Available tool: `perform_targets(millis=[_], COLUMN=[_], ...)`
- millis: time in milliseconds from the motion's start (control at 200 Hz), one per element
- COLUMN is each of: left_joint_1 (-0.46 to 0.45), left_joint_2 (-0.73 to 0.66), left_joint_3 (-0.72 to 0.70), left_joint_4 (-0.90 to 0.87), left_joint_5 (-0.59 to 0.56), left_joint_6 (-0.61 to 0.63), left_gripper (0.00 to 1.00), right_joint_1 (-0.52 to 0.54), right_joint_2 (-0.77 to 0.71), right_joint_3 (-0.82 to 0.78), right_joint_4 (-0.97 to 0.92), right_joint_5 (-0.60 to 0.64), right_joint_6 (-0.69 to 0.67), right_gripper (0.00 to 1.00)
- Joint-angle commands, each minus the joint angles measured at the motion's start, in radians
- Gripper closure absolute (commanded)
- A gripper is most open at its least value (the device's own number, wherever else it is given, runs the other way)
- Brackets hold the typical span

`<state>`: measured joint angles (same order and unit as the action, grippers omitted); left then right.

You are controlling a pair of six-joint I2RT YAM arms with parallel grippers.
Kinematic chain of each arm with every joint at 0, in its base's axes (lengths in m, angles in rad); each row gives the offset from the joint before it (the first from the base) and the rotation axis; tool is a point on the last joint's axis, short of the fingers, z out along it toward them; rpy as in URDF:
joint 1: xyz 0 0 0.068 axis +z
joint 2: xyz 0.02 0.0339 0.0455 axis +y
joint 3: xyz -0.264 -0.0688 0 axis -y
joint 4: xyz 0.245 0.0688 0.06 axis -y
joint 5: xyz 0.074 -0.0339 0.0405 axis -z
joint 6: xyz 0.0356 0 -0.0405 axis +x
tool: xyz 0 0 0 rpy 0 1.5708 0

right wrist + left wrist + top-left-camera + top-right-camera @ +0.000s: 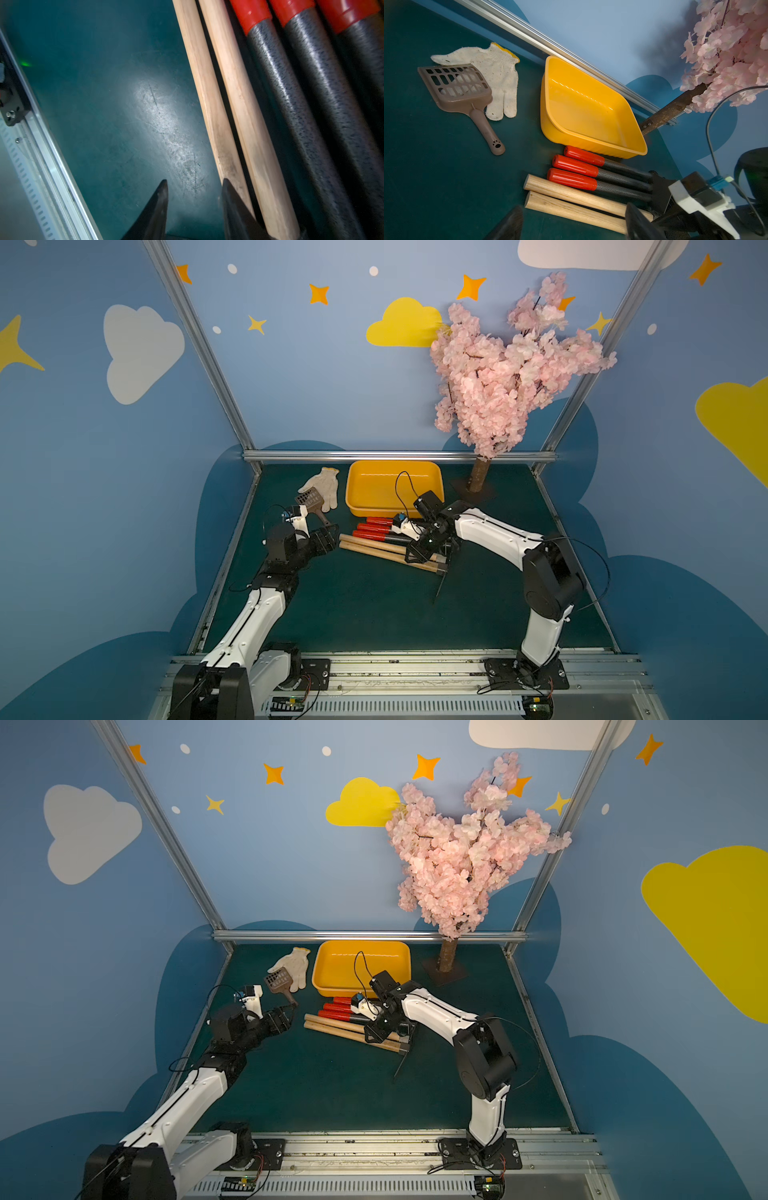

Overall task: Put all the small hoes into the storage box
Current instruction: Pick up the hoe from the center of the board.

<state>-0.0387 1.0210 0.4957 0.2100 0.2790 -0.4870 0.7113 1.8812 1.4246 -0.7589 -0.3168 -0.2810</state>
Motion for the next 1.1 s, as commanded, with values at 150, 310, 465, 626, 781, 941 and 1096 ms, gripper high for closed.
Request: perform_targets(millis=[150,310,465,626,781,941,1096], left_joint_1=[-0.001,-0.001,-0.001,-0.002,-0.004,-0.006,-0.010], left_joint_2=[0.005,0.014,0.020,0.025,0.030,0.032,0.033], left_joint_3=[0.008,0.008,0.014,0.014,0.015,0.018,0.020], left_joint_4=[-0.009,-0.005,-0.007,-0.006,-0.007,-0.011,-0.015], left_joint_5=[0.022,0.025,0.045,0.047,0.052,0.055,0.055], left_joint_6=[-0.003,-0.007,-0.005,-0.002,-0.001,0.004,0.005], left_gripper=[0.22,0.22,0.23,0.23,0.23,0.23,0.23], right_joint_1=[0.021,0.016,0.007,0.004,-0.003,-0.007,-0.009], right_joint_2=[0.015,0.036,0.059,0.044,0.053,0.058,-0.002], right_joint_3=[-0.027,-0.055,-0.053,-0.070,-0.085,-0.088,-0.109], right_joint_4=[-0.060,-0.028,0.012,0.054,0.072,0.079,0.105], right_joint_5=[0.053,0.114,0.166,0.181,0.244,0.316,0.303], right_joint_6=[-0.017,-0.015,0.013,0.021,0.027,0.029,0.019], right_gripper=[0.63,0.65,0.66,0.64,0.58,0.53,0.50])
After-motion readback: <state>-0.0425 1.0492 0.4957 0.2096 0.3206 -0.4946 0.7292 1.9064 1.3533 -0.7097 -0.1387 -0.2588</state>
